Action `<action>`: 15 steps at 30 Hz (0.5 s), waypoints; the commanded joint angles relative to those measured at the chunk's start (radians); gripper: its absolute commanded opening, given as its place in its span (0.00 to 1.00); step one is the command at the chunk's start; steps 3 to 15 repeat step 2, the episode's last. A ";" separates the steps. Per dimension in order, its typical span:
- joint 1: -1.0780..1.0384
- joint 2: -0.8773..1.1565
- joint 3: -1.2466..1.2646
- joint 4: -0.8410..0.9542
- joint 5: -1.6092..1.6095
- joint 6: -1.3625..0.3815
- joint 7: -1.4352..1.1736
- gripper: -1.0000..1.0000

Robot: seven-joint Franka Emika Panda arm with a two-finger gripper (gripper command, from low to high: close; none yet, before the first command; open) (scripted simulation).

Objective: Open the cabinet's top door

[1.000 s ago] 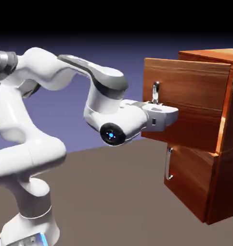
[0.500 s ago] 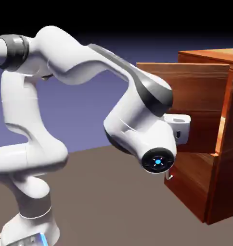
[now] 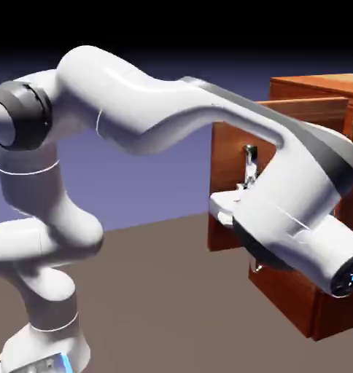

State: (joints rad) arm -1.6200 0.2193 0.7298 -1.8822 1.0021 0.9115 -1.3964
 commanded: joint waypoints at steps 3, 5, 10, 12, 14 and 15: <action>0.001 0.000 -0.001 0.000 0.001 0.001 0.000 1.00; 0.001 0.000 -0.001 0.000 0.001 0.001 0.000 1.00; 0.001 0.000 -0.001 0.000 0.001 0.001 0.000 1.00; 0.001 0.000 -0.001 0.000 0.001 0.001 0.000 1.00; 0.001 0.000 -0.001 0.000 0.001 0.001 0.000 1.00; 0.001 0.000 -0.001 0.000 0.001 0.001 0.000 1.00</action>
